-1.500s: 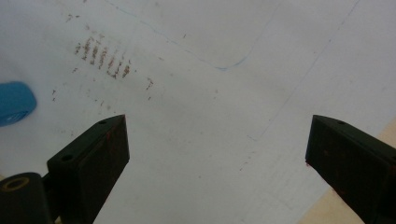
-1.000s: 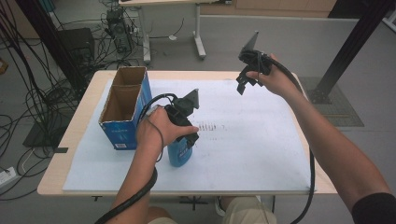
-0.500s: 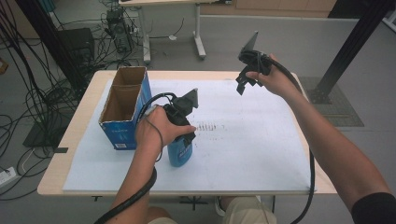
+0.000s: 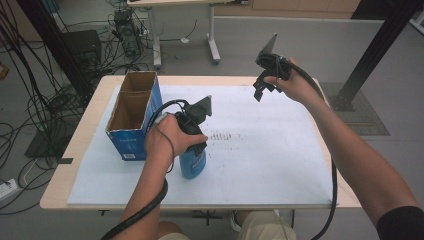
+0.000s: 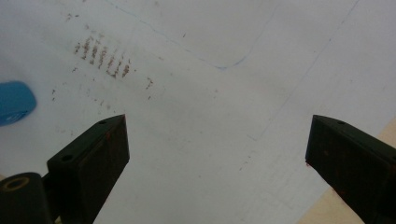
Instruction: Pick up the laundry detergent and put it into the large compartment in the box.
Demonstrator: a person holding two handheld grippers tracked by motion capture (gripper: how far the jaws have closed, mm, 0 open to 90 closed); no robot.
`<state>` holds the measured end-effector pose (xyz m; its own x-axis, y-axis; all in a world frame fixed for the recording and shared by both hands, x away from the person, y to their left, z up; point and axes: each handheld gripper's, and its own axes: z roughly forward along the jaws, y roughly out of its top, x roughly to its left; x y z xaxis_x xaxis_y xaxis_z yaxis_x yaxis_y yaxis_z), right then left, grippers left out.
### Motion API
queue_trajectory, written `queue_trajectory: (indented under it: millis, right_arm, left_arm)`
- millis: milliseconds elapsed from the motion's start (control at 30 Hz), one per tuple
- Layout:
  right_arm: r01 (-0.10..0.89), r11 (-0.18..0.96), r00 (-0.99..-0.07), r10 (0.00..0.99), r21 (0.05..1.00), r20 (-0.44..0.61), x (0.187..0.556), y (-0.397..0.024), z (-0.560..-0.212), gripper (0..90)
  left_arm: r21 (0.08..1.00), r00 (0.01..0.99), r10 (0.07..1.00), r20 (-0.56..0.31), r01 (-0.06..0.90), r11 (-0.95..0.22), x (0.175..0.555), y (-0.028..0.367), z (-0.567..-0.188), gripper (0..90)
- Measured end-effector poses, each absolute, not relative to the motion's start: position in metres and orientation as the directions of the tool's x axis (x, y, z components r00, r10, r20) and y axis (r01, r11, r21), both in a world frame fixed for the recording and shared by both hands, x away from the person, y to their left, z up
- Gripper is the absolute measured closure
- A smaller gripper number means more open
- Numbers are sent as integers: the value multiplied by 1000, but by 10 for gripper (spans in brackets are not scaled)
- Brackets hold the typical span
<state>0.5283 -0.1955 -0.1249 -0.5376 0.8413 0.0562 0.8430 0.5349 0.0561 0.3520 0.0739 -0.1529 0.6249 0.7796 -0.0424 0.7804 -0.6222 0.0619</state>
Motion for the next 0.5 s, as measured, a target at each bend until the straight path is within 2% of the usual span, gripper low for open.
queue_trajectory:
  millis: [500]
  right_arm:
    - [845,531,-534,844,57,58,529,-196,-125,62]
  left_arm:
    - [70,622,782,-41,782,-619,351,75,-153,374]
